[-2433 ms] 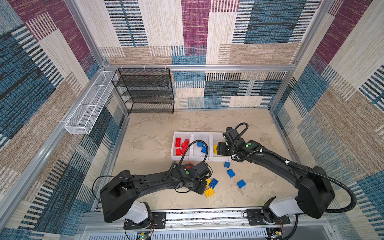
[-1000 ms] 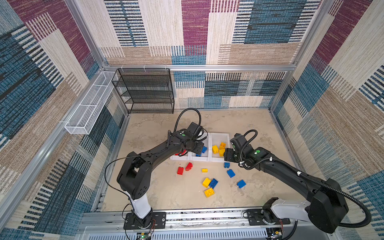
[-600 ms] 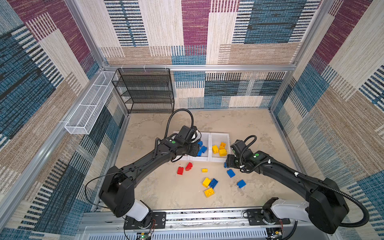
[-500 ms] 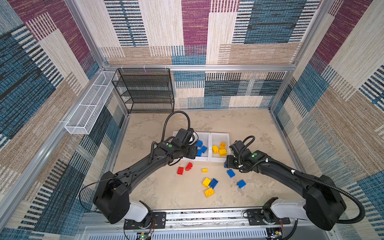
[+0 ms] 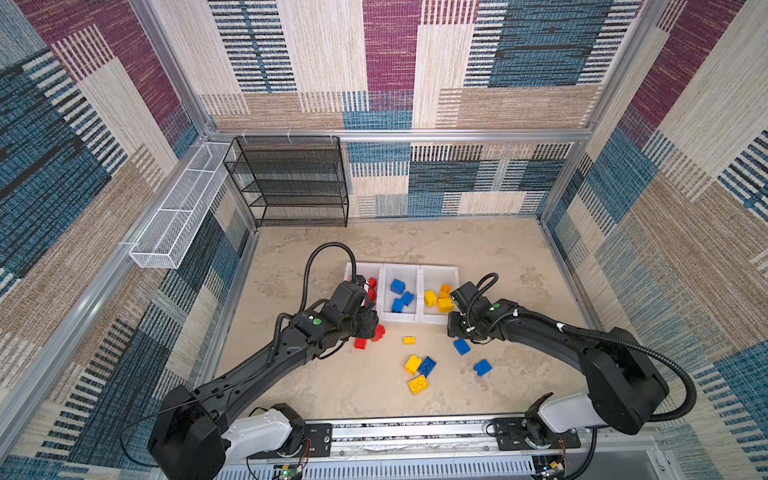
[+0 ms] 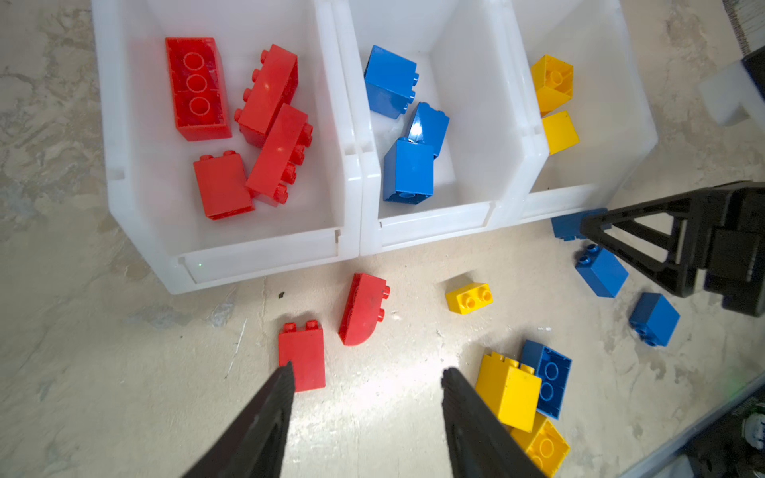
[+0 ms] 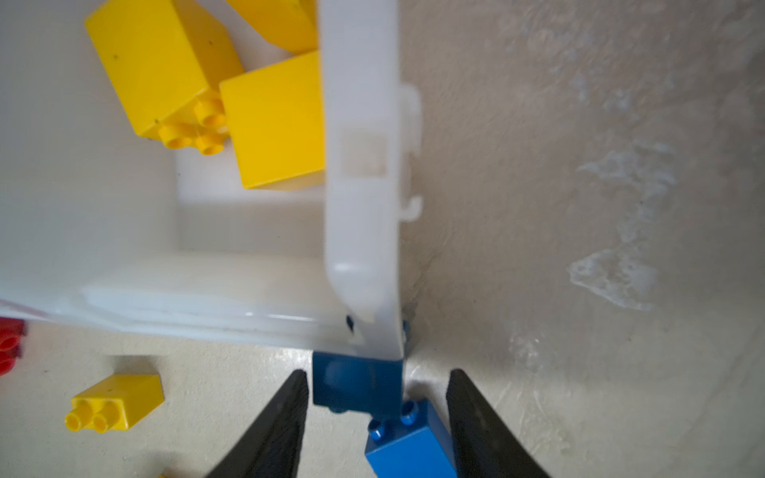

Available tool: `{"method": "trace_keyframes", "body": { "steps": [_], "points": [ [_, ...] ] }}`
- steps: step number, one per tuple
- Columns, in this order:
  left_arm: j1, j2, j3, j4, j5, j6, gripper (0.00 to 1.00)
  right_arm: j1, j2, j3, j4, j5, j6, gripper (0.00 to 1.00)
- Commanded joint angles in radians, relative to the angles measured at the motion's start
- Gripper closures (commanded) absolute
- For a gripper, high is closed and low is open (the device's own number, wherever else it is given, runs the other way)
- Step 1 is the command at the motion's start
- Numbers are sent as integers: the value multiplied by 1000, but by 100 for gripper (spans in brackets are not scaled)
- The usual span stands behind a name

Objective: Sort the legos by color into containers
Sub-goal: 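Grasp a blue brick beside the bin with the right gripper while the left gripper withdraws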

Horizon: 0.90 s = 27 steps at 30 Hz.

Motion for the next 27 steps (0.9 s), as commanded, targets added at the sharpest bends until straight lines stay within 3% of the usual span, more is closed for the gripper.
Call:
{"method": "trace_keyframes", "body": {
  "steps": [1,11,27],
  "points": [
    [1,-13,-8,9,-12,-29,39,0,19,9,47,-2,-4,46],
    [1,-5,7,-5,-11,-17,39,2,48,10,62,-5,-7,63],
    [1,-7,-4,13,-10,-42,39,6,-68,-17,15,0,12,72]
  ]
}}
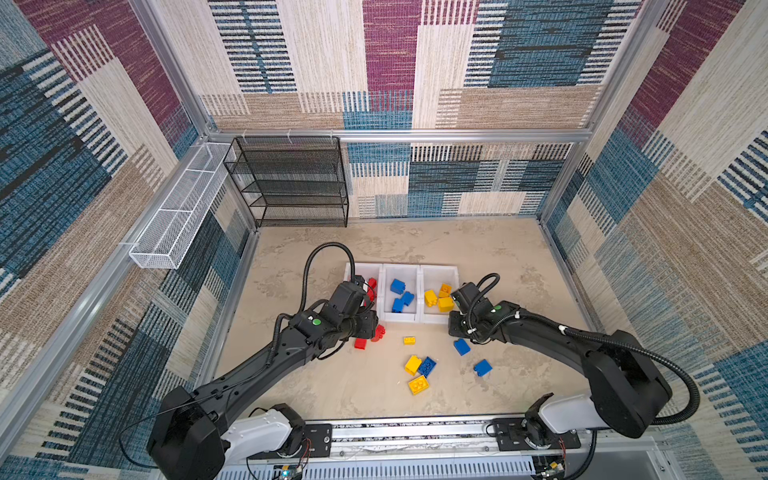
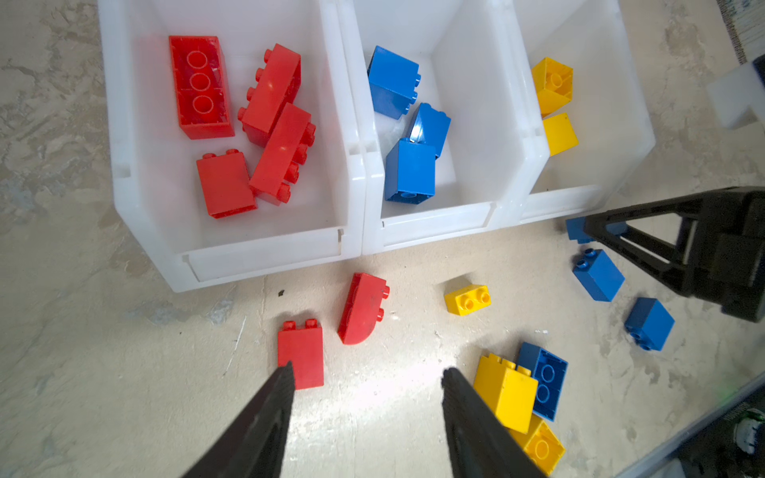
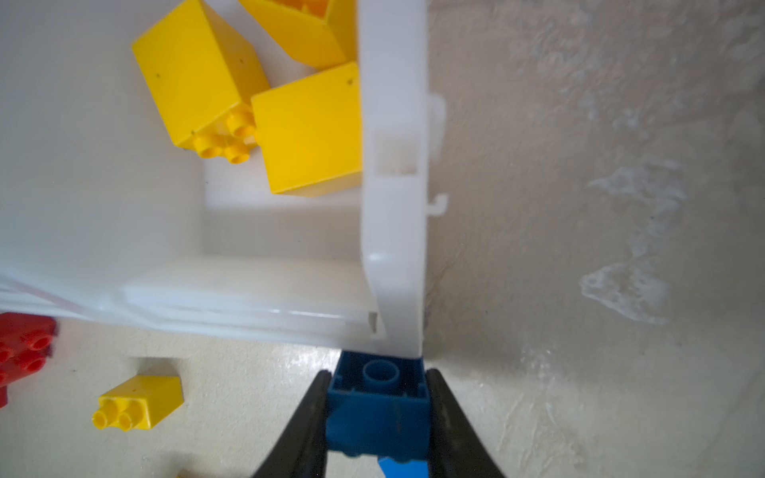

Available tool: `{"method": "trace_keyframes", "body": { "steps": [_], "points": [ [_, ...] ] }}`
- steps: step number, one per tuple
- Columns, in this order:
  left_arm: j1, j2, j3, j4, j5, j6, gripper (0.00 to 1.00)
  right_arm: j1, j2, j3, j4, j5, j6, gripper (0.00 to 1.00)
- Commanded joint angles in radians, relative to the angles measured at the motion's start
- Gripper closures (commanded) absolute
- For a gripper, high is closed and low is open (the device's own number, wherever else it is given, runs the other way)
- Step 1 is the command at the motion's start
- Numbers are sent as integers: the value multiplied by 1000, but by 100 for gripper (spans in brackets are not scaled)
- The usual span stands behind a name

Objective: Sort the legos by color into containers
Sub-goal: 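Grasp a blue brick beside the bin with the right gripper while the left gripper withdraws, then carry the blue brick with the right gripper into the middle compartment and release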

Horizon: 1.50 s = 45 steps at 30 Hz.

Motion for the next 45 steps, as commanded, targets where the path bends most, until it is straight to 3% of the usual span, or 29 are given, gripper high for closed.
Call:
{"method": "trace_keyframes", "body": {
  "steps": [1,12,24,34,37,42,45],
  "points": [
    [1,-7,-5,14,-12,-29,39,1,-39,6,-25,8,12,72],
    [2,-42,-12,-13,-51,-26,39,8,-74,231,-124,34,-41,75],
    [6,-103,-72,-17,-47,-44,39,99,365,673,-62,-16,-185,74],
    [7,-133,-102,-26,-44,-62,39,107,574,816,-56,-58,-216,72],
    [7,-129,-94,-36,-42,-61,39,107,571,801,-50,-54,-215,66],
    [7,-139,-102,-38,-45,-68,39,107,560,797,-60,-50,-215,40],
    [7,-139,-105,-40,-40,-69,39,107,538,787,-60,-38,-210,36]
  ]
}}
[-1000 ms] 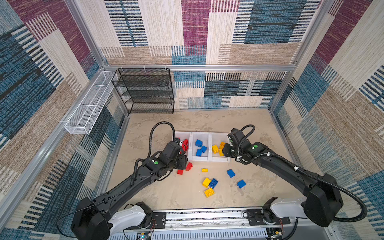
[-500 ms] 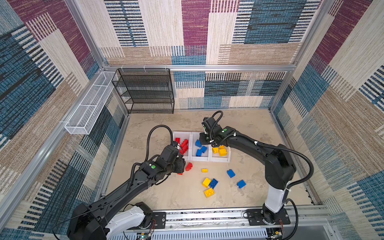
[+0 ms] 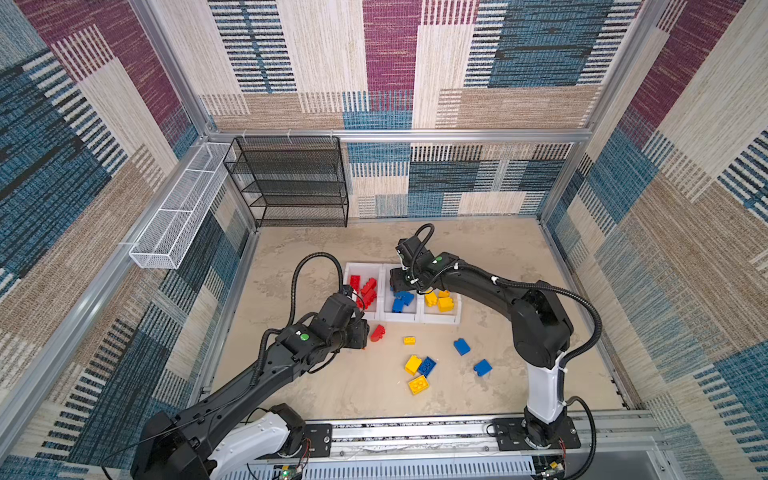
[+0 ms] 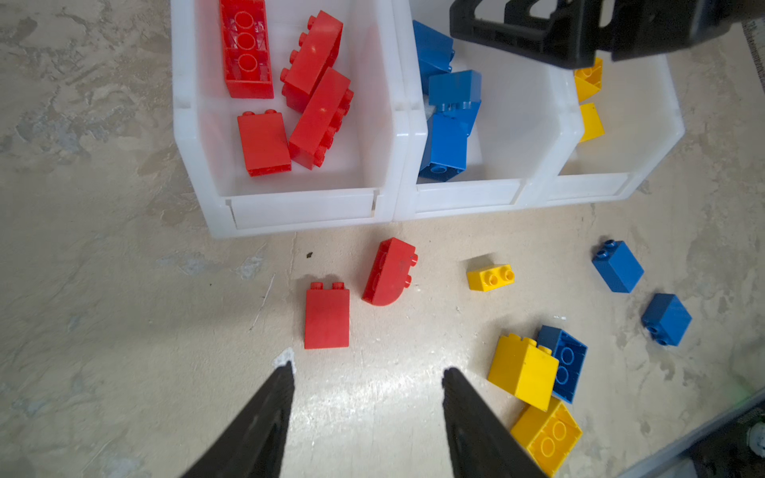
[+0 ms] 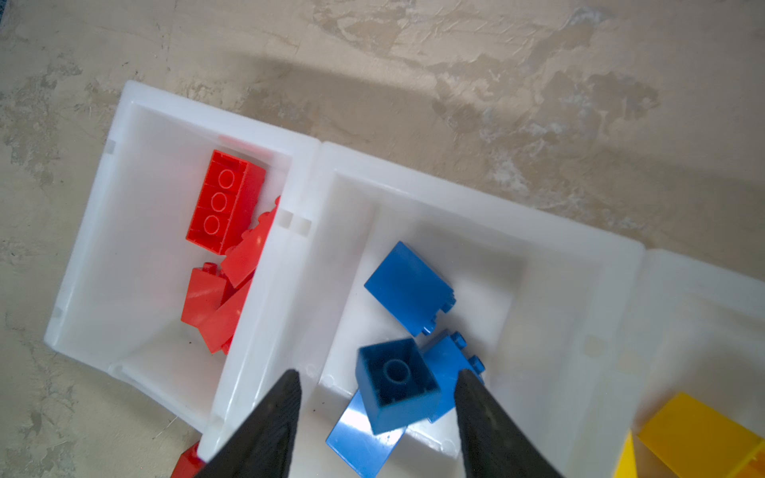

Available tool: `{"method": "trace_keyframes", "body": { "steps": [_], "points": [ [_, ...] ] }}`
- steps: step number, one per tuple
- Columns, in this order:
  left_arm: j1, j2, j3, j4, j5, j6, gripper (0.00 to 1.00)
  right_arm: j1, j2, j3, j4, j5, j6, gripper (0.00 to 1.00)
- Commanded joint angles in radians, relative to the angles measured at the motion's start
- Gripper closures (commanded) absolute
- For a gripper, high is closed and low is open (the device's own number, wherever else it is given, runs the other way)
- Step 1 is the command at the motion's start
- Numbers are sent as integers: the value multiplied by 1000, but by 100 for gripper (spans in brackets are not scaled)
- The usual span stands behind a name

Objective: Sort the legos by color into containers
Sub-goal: 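Carry the blue brick with the right gripper into the middle compartment and release, then grasp a red brick near the bin with the left gripper while the right gripper withdraws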

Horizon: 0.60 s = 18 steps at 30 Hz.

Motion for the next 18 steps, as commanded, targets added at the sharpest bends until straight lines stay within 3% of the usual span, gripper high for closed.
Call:
{"method": "trace_keyframes", "body": {
  "steps": [1,11,18],
  "points": [
    [1,-2,-4,-12,-7,-22,39,-1,-30,-10,10,14,3,35],
    [1,40,5,14,32,4,39,0,-138,-86,11,23,23,33],
    [1,149,26,62,76,77,39,-2,-270,-203,23,50,61,33]
  ]
}}
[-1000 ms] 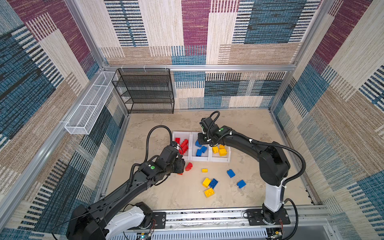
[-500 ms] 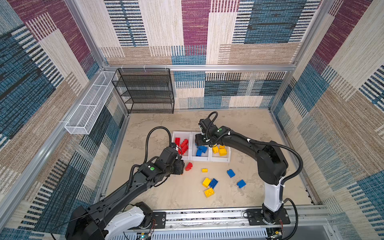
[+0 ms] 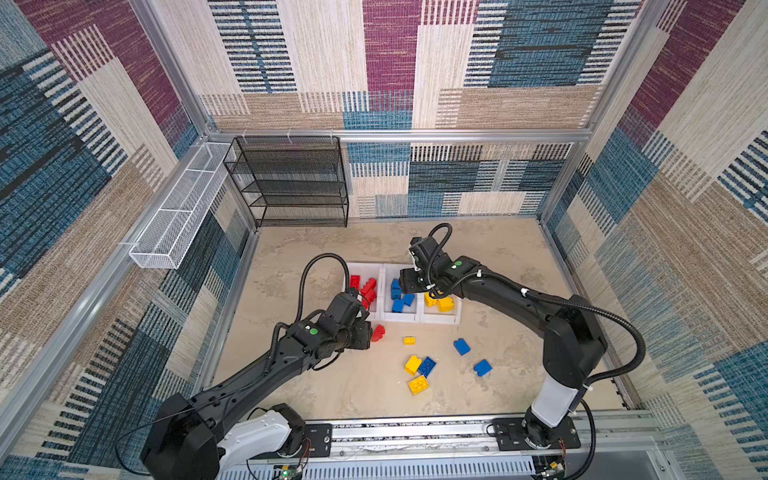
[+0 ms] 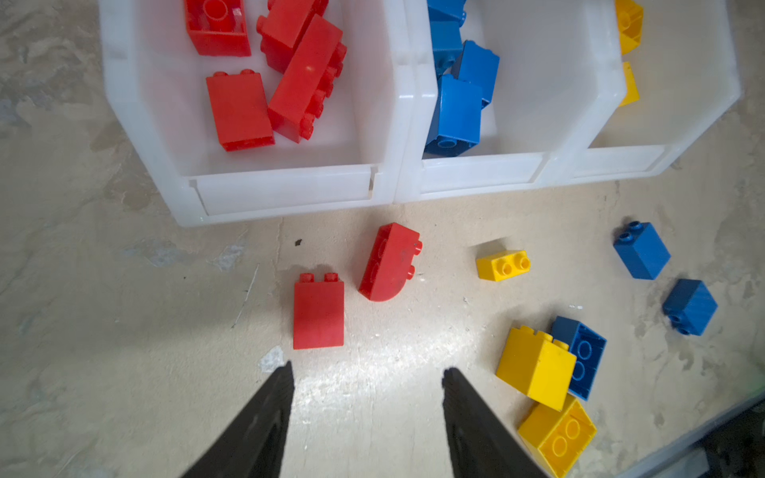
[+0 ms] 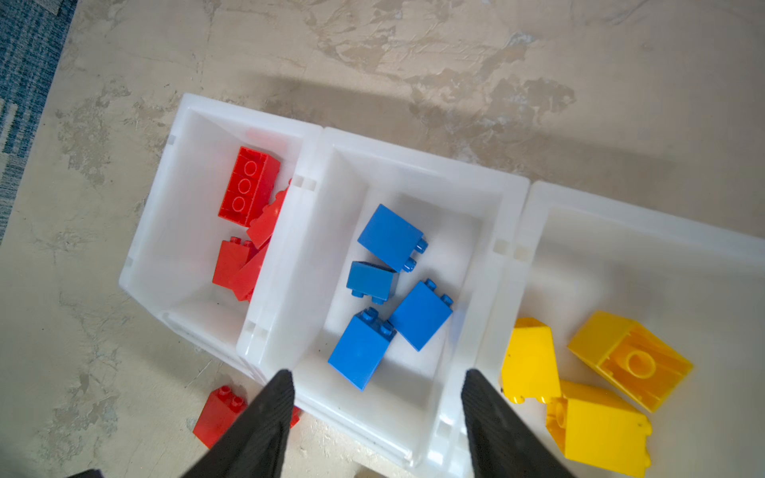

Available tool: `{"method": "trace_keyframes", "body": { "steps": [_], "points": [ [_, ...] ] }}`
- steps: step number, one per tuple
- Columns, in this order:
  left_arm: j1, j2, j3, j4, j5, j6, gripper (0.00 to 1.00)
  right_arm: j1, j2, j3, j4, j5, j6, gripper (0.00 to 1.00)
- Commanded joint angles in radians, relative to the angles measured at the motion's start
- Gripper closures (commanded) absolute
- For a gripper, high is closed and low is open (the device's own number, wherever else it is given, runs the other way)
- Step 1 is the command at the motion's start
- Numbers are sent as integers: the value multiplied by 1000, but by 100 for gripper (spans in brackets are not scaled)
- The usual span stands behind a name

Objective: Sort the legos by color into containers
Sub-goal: 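Grasp a red brick near the bin with the left gripper while the right gripper withdraws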

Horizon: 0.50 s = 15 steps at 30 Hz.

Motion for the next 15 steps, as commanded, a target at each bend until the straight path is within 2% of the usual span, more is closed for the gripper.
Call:
{"method": "trace_keyframes", "body": {
  "steps": [1,9,15],
  "points": [
    [1,55,26,45,34,68,39,-2,-69,-54,28,29,38,33],
    [1,292,159,22,96,212,43,-11,-211,-183,9,65,83,33],
    [1,404,224,5,101,267,44,-26,-300,-255,8,85,115,33]
  ]
}}
